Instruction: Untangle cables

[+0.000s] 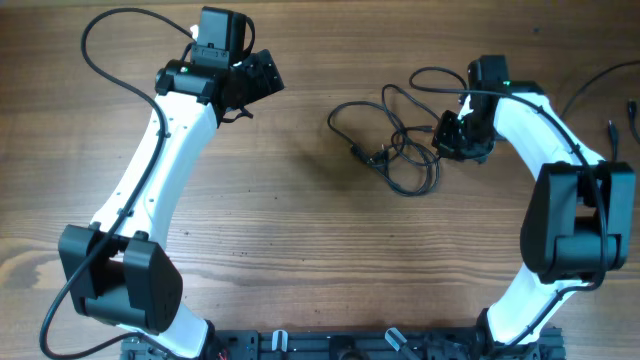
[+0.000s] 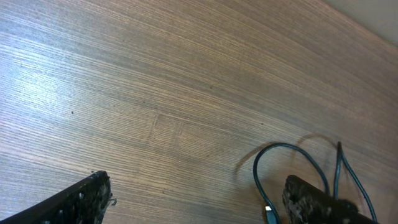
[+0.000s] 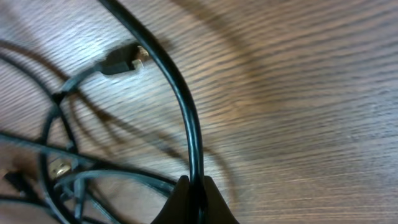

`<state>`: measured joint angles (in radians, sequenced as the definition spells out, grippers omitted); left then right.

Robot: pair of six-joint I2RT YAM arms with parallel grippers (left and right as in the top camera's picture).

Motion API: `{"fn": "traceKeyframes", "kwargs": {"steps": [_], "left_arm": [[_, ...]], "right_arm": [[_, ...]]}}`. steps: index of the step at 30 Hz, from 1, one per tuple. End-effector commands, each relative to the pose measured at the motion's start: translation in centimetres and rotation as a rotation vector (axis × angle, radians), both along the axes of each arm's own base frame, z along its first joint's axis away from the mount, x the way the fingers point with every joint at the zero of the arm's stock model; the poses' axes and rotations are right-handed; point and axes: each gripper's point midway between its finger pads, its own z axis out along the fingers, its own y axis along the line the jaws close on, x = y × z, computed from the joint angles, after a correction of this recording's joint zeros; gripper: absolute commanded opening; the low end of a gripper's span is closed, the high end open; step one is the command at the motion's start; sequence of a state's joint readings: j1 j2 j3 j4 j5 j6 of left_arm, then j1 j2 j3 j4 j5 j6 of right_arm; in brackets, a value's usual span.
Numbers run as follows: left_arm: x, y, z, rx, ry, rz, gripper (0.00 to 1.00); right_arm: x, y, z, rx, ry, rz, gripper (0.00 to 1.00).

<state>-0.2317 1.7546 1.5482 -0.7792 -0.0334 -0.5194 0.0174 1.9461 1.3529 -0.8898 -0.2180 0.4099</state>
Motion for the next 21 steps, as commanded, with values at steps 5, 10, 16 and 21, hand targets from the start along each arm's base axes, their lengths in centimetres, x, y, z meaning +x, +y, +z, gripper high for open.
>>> {"fn": "traceKeyframes", "kwargs": {"steps": [5,10,16,21], "left_arm": [[0.2,0.5,0.1,0.006,-0.003,0.025,0.92],[0.2,0.5,0.1,0.006,-0.003,0.025,0.93],[0.2,0.5,0.1,0.006,-0.003,0.025,0.93],[0.2,0.5,0.1,0.006,-0.003,0.025,0.93]], "right_arm": [[3.3,6.0,22.2,0.227,-0.556,0.329,0.04],[0.2,6.2,37.1,0.255,-0.932,0.291,0.05],[-4.4,5.9,49.0,0.404,-1.264,0.133,0.04],[-4.0,9.2,43.8,0.549,-0.981,0.145,0.04]]}}
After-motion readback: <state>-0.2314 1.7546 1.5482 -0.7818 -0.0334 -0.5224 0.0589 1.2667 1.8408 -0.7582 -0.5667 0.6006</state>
